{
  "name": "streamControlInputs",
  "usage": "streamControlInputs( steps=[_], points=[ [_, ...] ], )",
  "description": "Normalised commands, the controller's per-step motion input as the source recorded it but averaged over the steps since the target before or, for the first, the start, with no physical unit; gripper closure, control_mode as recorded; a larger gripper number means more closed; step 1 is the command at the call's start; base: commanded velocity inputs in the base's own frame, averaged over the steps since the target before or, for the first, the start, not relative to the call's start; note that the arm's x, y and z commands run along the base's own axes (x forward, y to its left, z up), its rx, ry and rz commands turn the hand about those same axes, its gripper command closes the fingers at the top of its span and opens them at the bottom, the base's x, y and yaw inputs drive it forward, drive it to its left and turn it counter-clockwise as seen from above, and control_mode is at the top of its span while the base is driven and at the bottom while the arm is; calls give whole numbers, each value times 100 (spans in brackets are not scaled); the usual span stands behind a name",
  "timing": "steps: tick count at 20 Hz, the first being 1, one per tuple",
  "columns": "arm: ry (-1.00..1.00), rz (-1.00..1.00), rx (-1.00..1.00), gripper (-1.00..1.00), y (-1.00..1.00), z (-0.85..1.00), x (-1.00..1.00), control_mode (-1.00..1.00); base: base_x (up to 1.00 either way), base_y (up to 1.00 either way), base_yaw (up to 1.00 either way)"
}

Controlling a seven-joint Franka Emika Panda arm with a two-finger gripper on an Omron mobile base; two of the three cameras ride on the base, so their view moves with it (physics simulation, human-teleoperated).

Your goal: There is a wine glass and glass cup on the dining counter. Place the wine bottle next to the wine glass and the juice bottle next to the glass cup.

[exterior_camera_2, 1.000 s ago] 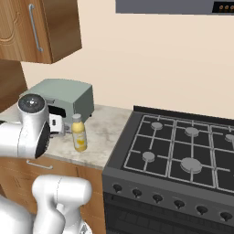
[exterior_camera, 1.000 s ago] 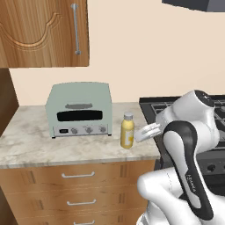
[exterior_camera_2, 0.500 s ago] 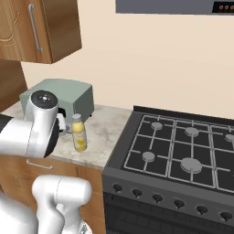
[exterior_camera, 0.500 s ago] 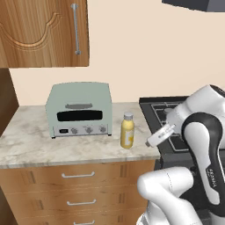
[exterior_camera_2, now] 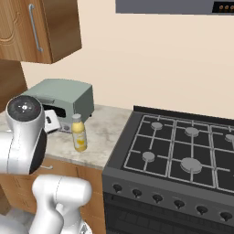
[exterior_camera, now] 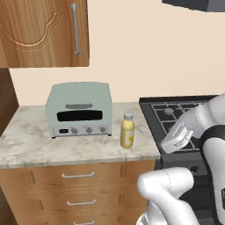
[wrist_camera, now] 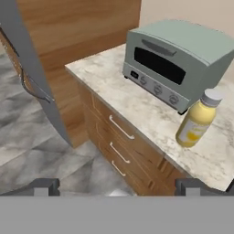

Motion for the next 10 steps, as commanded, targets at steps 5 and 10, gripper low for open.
streamControlInputs(
  steps=[5, 10],
  points=[
    [-8, -2, 3, -100, -27, 10, -23, -100, 0, 0, 0],
    [0, 1, 14, -100, -36, 13, -19, -100, 0, 0, 0]
  ],
)
